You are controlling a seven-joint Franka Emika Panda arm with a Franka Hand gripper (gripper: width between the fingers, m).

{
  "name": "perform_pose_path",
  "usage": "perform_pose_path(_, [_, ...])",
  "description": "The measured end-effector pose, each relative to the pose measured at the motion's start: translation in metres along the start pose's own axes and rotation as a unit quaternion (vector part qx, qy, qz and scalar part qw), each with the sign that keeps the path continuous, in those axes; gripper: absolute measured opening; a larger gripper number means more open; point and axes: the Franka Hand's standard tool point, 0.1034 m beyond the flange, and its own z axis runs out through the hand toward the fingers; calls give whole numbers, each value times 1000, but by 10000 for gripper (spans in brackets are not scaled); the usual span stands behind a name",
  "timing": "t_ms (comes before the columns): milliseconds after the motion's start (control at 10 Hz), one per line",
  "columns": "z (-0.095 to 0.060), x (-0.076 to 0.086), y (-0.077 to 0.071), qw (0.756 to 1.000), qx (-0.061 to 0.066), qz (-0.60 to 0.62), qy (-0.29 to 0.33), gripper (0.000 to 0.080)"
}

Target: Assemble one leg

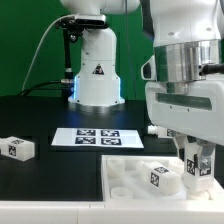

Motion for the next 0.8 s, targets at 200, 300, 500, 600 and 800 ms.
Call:
perform_pose_path(200, [0,0,0,1000,0,-12,0,291])
perform_pose_path(300, [1,-1,0,1000,0,-20,0,507])
perform_pose_path(500, [3,-9,0,975,-2,-222,-1,624])
perform_pose_path(600, [5,-15,1,961,-5,-276,-4,641])
perform_pose_path(800, [5,-16,1,937,-6,-348,-3,648])
